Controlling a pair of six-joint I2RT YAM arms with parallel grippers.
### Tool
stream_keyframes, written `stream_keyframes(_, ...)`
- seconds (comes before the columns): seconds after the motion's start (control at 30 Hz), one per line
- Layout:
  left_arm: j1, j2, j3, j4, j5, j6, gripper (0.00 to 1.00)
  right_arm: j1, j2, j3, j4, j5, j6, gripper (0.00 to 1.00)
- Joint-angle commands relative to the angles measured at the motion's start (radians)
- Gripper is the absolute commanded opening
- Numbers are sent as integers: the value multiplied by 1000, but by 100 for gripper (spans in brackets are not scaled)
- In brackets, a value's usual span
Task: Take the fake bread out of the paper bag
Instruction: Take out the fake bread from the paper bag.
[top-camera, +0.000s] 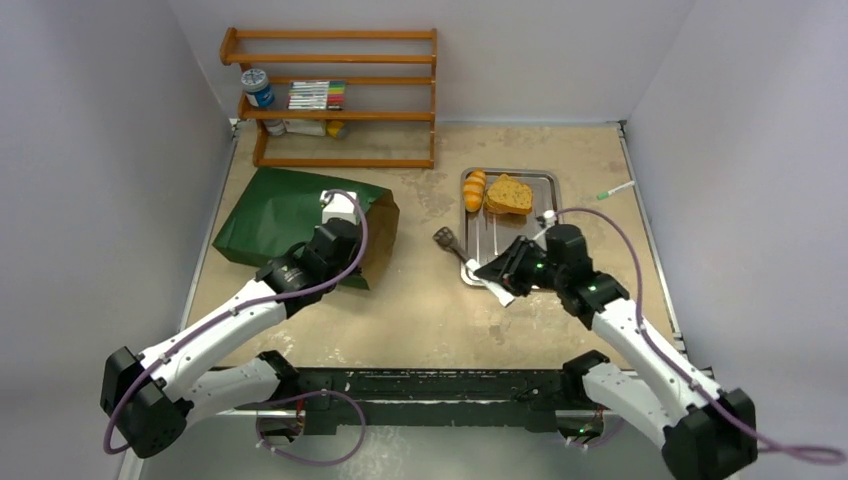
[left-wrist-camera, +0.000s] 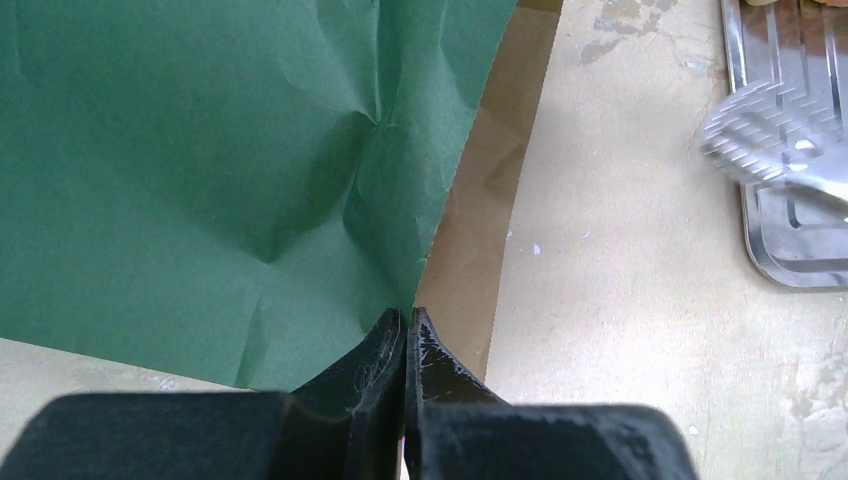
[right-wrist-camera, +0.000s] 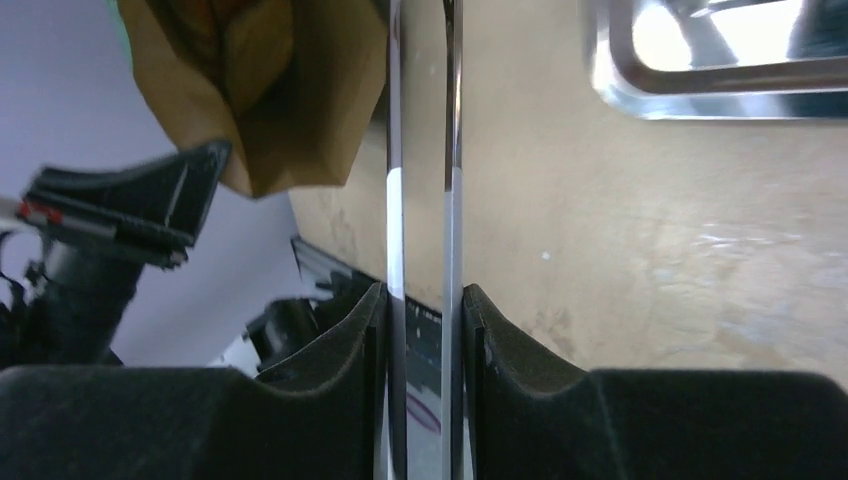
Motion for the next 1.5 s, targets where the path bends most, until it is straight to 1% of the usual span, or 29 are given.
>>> stream_keyframes(0.0,-6,-44,-7,8,48,29,0,191,105,89,216,55,63,31)
stream_keyframes(0.1,-6,-61,-4,-18,54,33,0,283,185,127,278,65,63,31)
stream_keyframes(0.27,-7,-91,-8,-63,76,25,0,335,276,157,368,37,53,31)
stream_keyframes(0.53,-9,-137,-19,-75,126,-25,0,355,422,176,535,-50,43,31)
stream_keyframes(0.8,-18,-103,11,-101,216,-60,0,375,605,192,771,-145,54,31)
stream_keyframes(1.03,-20,-56,62,-156,233,-83,0,374,742,171,934,-209,49,31)
stream_keyframes(1.3,-20,-89,107,-247,182,-132,0,374,823,147,945,-273,-9,31)
stream_keyframes(1.47,-19,-99,161,-355,149,-158,0,366,831,144,927,-278,-27,32)
